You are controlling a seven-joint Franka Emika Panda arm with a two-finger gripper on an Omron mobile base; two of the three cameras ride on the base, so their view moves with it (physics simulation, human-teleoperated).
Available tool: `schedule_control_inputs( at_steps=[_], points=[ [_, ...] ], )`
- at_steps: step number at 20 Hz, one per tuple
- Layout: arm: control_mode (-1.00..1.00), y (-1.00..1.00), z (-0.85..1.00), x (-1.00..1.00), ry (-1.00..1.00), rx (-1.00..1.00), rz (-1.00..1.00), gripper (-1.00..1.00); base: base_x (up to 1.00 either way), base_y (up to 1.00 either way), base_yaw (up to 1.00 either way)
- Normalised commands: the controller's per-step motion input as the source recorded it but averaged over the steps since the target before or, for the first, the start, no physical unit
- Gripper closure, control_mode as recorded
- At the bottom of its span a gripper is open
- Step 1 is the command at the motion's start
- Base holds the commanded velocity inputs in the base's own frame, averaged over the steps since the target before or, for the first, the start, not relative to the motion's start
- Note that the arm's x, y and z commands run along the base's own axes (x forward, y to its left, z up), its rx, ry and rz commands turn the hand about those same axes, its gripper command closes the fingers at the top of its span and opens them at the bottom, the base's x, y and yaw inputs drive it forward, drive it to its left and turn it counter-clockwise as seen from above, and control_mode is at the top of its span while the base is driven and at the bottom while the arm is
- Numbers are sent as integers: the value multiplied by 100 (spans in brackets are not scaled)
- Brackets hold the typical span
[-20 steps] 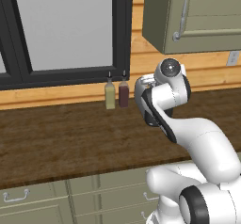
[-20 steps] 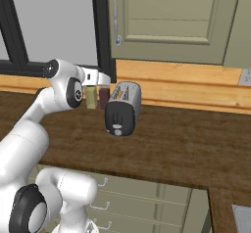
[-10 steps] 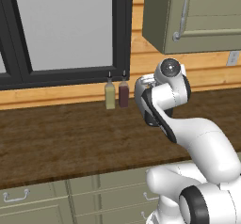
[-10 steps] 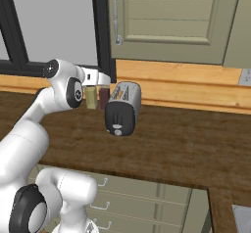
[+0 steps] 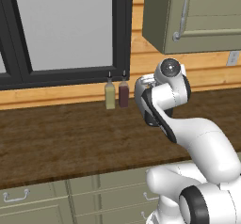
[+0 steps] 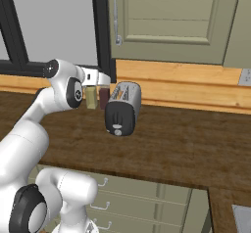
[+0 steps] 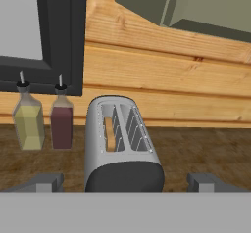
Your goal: Start the toaster. Once the lever pops up, take the bread to the plate on the dining counter.
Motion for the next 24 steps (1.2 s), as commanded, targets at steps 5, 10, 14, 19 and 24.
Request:
schedule_control_inputs(
  at_steps=[5,10,14,19,24],
  points=[
    [-100,0,0,0,0,0,0,-100,0,0,0],
    [-100,0,0,0,0,0,0,-100,0,0,0],
    [-100,0,0,0,0,0,0,-100,0,0,0],
    [-100,0,0,0,0,0,0,-100,0,0,0],
    [-100,0,0,0,0,0,0,-100,0,0,0]
  ],
)
